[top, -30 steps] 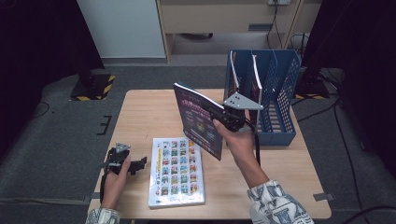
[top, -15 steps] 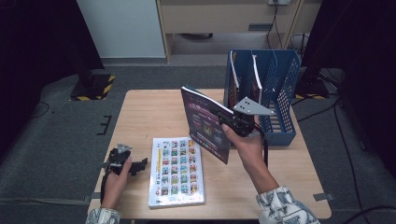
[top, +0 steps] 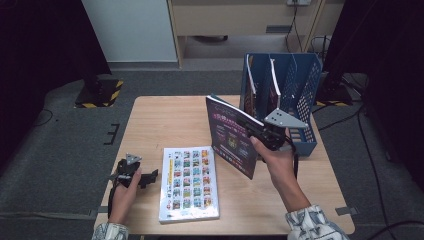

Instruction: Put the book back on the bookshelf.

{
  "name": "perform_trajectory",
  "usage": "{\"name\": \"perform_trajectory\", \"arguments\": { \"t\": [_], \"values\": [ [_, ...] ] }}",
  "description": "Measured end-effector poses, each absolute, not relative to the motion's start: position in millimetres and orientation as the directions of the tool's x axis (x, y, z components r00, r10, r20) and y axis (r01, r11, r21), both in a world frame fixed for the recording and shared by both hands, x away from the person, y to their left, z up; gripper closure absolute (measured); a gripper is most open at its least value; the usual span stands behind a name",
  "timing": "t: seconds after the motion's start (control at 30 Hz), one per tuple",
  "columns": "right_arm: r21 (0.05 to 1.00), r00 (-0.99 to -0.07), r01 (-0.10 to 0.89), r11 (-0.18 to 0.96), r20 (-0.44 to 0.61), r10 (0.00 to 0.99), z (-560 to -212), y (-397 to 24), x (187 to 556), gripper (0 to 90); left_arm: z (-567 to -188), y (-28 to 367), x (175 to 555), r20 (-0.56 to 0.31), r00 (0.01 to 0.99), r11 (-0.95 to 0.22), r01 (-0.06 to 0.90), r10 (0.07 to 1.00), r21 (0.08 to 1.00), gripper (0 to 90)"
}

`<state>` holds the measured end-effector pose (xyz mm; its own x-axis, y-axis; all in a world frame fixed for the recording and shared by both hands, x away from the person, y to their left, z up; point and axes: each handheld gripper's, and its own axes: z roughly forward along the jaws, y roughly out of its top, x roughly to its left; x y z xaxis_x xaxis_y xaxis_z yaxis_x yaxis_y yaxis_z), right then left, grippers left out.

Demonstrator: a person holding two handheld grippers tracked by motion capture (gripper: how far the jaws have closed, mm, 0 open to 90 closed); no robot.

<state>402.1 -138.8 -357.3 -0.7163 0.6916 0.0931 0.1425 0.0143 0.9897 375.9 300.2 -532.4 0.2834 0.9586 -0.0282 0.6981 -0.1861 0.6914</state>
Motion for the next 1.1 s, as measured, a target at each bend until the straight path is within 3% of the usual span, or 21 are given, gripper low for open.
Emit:
{"name": "perform_trajectory", "arguments": {
  "t": [1.1],
  "values": [
    [0.989,-0.684,0.146,-0.009,0.107,0.721,-358,-201,373,83.9,-534,297,375,0.007,0.301,-0.224,0.691,0.953,0.687,4.3]
  ]
}}
